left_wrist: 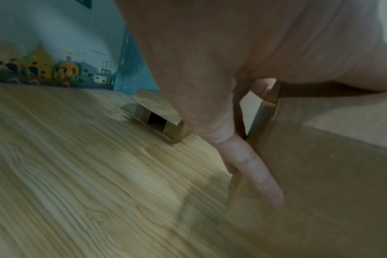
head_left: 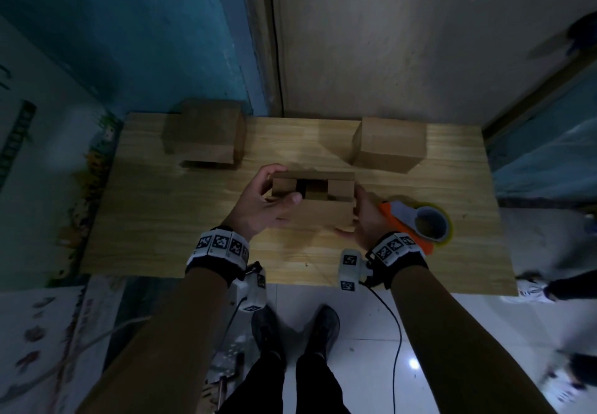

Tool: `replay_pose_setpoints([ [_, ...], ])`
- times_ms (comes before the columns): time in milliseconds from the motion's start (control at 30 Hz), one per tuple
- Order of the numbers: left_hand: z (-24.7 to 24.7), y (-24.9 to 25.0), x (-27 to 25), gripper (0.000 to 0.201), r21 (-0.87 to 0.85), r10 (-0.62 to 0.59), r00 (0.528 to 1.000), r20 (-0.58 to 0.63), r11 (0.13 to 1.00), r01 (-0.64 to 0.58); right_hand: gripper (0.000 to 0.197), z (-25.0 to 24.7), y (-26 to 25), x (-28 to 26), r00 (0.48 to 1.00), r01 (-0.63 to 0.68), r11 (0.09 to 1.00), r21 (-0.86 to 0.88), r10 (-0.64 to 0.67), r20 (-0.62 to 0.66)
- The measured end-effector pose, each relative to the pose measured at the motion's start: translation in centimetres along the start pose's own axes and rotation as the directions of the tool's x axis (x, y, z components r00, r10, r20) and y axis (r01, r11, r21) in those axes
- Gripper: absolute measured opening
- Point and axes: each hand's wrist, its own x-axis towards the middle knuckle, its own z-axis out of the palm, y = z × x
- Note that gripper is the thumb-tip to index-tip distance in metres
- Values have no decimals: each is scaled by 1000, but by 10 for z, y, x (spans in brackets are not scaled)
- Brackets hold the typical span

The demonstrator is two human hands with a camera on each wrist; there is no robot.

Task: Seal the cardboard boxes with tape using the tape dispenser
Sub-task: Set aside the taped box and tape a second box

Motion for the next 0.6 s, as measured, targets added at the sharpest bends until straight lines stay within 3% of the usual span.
replay_pose_setpoints([
  [200, 0, -2, 2, 49, 37, 36, 999, 19, 999, -36, 25, 2, -2, 4, 997, 67, 998, 7, -66, -38],
  [367, 2, -2, 3, 46, 62, 51, 999, 10, 997, -52, 30, 1, -4, 5, 986, 112, 992, -57, -118, -117],
  [467, 1, -4, 3, 47, 89, 71, 997, -3, 994, -71, 27, 3, -2, 7, 991, 97, 994, -57, -101, -85],
  [600, -3, -9, 3, 46, 190, 143, 990, -10, 972, -139, 37, -3, 0, 12, 999, 19, 999, 36, -18, -31],
])
